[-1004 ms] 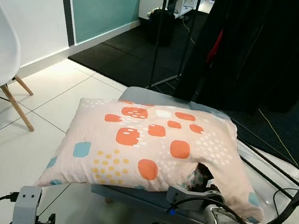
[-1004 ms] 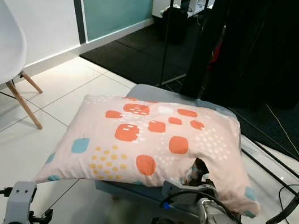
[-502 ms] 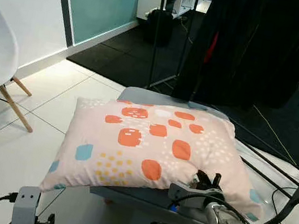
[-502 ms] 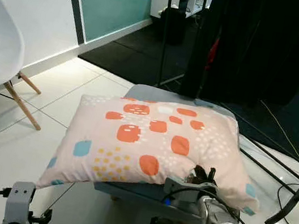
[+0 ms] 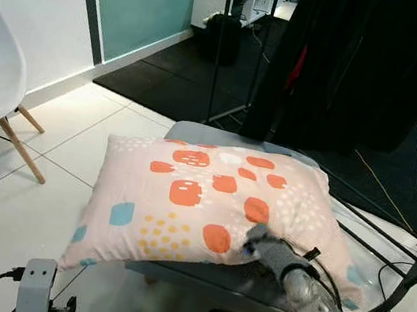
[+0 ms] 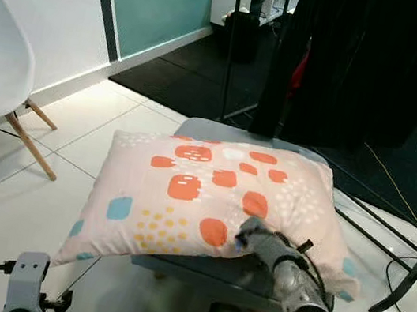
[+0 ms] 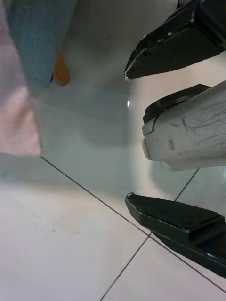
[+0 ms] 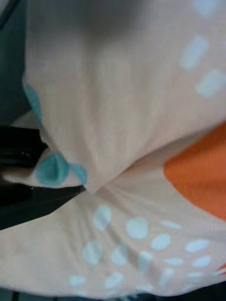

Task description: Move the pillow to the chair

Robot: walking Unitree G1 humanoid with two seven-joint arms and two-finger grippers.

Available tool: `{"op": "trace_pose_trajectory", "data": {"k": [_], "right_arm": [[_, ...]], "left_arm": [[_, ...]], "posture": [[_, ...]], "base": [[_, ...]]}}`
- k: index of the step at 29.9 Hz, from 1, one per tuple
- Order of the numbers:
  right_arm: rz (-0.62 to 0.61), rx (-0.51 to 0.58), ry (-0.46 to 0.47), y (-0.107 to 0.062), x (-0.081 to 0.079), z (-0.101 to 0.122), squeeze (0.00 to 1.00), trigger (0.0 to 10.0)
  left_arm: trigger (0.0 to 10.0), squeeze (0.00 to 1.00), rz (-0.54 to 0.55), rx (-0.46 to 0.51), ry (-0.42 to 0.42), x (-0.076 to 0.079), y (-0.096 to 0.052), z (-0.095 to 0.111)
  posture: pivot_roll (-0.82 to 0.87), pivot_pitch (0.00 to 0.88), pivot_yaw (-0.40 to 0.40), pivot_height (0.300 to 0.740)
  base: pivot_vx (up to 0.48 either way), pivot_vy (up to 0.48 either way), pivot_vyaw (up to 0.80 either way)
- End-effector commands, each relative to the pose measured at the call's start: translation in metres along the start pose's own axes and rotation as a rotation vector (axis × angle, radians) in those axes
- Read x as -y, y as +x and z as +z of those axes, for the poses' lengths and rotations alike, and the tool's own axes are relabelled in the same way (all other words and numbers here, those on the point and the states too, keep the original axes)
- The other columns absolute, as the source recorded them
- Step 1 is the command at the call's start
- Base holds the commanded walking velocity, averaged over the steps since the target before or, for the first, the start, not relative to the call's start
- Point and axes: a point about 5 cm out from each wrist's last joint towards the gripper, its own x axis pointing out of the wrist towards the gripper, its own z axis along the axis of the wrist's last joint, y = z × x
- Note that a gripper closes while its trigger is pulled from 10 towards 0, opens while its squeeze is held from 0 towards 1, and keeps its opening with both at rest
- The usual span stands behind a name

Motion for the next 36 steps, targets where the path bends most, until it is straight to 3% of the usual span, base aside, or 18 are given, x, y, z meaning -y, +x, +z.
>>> {"op": "trace_pose_trajectory", "data": {"k": [1,3,4,6,15,19,22,28,36], "right_arm": [[0.011,0.004,0.101,0.002,0.004,0.007,0.00,0.0],[0.011,0.004,0.101,0.002,0.004,0.007,0.00,0.0],[0.021,0.079,0.133,0.007,0.014,0.028,0.00,0.0],[0.021,0.079,0.133,0.007,0.014,0.028,0.00,0.0],[0.116,0.283,0.122,0.009,0.037,0.077,0.00,0.0],[0.226,0.368,0.038,0.006,0.038,0.093,0.00,0.0],[0.310,0.402,-0.042,0.003,0.037,0.098,0.00,0.0],[0.376,0.407,-0.114,0.001,0.041,0.098,0.00,0.0],[0.382,0.399,-0.084,0.001,0.042,0.096,0.00,0.0]], "left_arm": [[10.0,0.00,0.006,-0.015,-0.003,-0.001,-0.001,-0.004],[10.0,0.00,0.006,-0.015,-0.003,-0.001,-0.001,-0.004],[10.0,0.00,0.007,-0.017,-0.002,-0.001,-0.001,-0.003],[10.0,0.00,0.007,-0.017,-0.002,-0.001,-0.001,-0.003],[10.0,0.00,0.008,-0.016,-0.004,0.000,0.000,-0.003],[10.0,0.00,0.009,-0.014,-0.006,0.001,0.000,-0.002],[10.0,0.00,0.010,-0.014,-0.006,0.001,0.000,-0.002],[10.0,0.00,0.012,-0.014,-0.005,0.001,0.000,-0.002],[10.0,0.00,0.014,-0.011,-0.001,0.000,0.000,-0.002]], "posture": [[-0.16,0.083,-0.061,0.512],[-0.16,0.083,-0.061,0.512],[-0.16,0.083,-0.062,0.512],[-0.16,0.083,-0.062,0.512],[-0.17,0.074,-0.056,0.537],[-0.17,0.077,-0.059,0.552],[-0.17,0.075,-0.060,0.562],[-0.17,0.080,-0.055,0.582],[-0.17,0.086,-0.058,0.612]], "base": [[0.000,0.000,0.00],[0.000,0.000,0.00],[0.000,0.000,0.00],[0.000,0.000,0.00],[0.000,0.000,0.00],[0.000,0.000,0.00],[0.000,0.000,0.00],[0.000,0.000,0.00],[0.000,0.000,0.00]]}}
